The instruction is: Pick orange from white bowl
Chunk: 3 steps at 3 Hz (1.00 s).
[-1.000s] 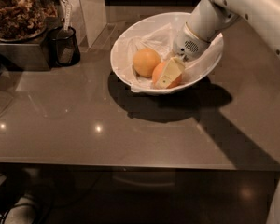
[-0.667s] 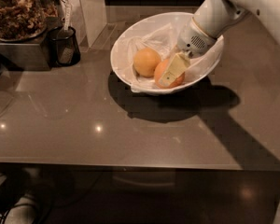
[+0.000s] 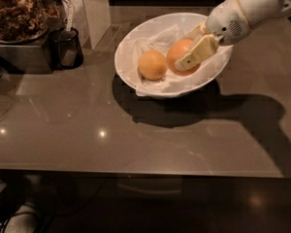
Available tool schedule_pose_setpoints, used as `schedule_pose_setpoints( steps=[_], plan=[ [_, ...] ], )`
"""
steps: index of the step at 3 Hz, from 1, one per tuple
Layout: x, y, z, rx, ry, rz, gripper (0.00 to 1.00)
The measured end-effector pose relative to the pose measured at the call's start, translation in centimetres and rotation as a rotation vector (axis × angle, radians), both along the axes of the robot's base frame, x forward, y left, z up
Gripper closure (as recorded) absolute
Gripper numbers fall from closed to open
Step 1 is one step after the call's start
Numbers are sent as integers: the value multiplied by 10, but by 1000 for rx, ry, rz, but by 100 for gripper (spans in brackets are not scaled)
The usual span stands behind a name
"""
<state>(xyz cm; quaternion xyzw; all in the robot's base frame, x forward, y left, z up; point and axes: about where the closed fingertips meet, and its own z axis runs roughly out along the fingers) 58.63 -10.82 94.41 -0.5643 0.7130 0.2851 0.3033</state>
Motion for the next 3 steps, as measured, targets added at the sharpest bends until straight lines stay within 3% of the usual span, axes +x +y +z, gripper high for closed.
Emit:
schedule_pose_setpoints(
  steps=[1,2,3],
  plan=[
    [-11,-12,30,112,-51,16,100],
    [-20,-25,47,170,-83,4,100],
    [-20,-26,48,172,-83,3,100]
  ],
)
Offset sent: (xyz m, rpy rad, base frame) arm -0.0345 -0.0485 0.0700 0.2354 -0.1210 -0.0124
